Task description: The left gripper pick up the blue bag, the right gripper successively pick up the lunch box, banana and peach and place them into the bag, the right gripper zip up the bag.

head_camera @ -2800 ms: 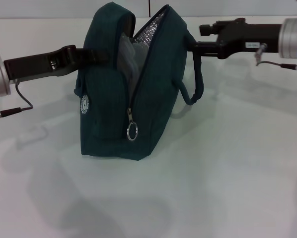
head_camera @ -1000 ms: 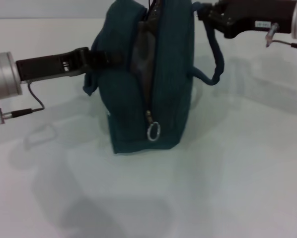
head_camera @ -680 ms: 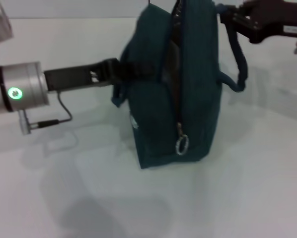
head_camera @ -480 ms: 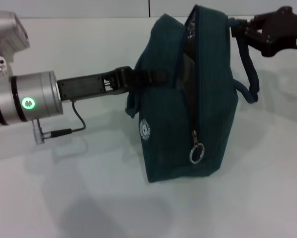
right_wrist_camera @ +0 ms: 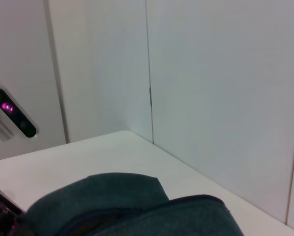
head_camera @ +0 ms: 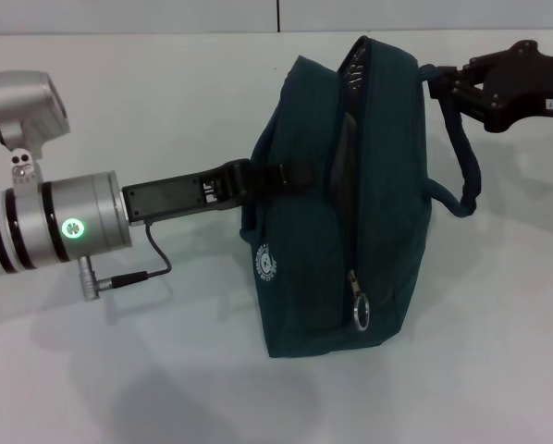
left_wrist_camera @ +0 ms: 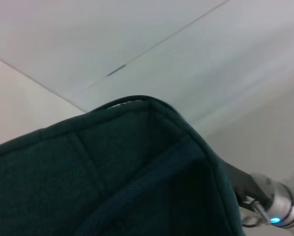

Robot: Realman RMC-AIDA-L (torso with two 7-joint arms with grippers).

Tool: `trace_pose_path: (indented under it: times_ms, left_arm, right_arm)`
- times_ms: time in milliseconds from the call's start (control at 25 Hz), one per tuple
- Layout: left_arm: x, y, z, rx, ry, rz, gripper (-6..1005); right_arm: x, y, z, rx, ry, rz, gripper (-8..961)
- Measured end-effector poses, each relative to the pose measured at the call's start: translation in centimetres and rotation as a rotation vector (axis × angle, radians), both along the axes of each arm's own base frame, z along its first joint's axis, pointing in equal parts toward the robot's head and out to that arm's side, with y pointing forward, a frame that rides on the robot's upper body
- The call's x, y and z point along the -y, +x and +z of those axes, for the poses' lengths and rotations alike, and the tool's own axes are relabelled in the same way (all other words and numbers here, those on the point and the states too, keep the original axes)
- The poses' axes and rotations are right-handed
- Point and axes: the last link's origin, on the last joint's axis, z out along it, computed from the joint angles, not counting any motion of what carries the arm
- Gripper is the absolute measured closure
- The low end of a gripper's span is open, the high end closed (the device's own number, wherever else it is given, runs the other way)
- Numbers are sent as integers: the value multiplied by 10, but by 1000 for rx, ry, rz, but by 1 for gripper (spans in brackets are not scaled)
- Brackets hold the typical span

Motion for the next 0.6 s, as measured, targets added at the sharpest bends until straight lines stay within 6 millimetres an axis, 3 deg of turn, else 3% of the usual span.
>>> trace_pose_path:
  times_ms: [320,600]
  left_arm:
    - [2,-6,-1,-5,5,23,961]
    - [5,-11,-1,-6,7,38,961]
  right_arm:
    - [7,3,3,-13,-5,22,822]
    - [26,16,26,-71,-8,33,685]
